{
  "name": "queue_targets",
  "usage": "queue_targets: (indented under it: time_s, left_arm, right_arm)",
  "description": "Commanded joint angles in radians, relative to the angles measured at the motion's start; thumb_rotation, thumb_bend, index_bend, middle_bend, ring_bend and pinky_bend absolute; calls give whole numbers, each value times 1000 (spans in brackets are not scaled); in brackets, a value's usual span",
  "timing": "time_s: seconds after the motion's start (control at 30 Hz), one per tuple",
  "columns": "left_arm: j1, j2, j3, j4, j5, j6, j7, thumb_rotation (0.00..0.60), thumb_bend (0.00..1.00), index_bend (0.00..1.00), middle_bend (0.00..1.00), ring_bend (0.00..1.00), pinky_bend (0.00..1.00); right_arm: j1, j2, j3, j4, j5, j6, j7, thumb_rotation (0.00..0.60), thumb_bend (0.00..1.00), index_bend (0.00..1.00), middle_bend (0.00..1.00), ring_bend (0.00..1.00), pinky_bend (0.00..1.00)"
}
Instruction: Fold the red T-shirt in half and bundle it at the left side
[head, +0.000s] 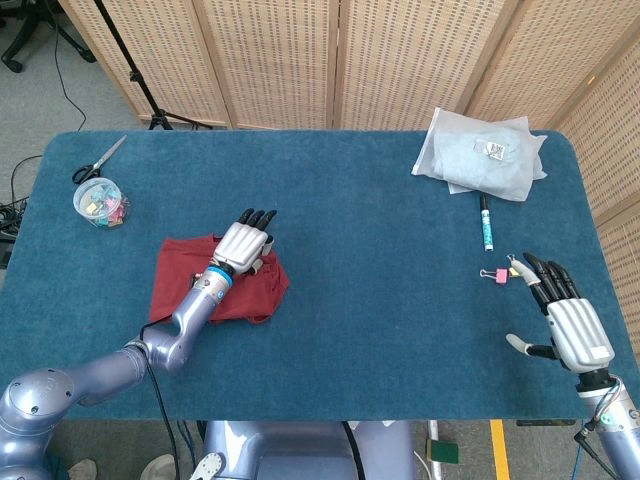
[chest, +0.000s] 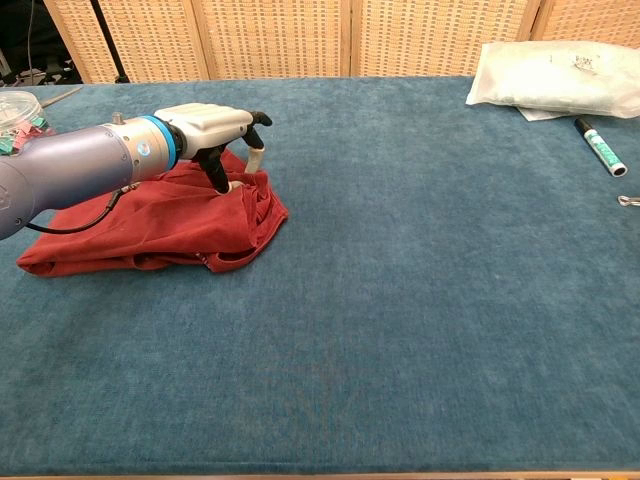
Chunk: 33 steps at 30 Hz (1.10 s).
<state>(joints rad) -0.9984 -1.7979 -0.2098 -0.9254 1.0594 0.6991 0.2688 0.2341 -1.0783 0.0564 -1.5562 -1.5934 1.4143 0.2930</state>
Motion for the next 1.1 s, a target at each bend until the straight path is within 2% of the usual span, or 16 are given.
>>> queue_targets:
  time_s: [0.03,0.7,0.9,1.1]
  left_arm:
    - [2,2,-1,-4,7,6,-6,600,391,628,0,0,0]
    - [24,83,14,-61,99,74,-23,600,443,684,0,0,0]
    - [13,91,29,-42,168,94,-58,600,439,688,0,0,0]
    - [-2,79,37,2,194,79,-64,600,429,689,0,0,0]
  right_arm:
    - [0,0,0,-1,-1,0,0,600,0,0,0,0,0]
    - [-2,0,-2,-6,-5,3,-6,600,0,0,0,0,0]
    - [-1,-1,-2,-6,-4,0,-9,600,0,0,0,0,0]
    - [0,-2,-3,-5,-3,-3,-12,600,0,0,0,0,0]
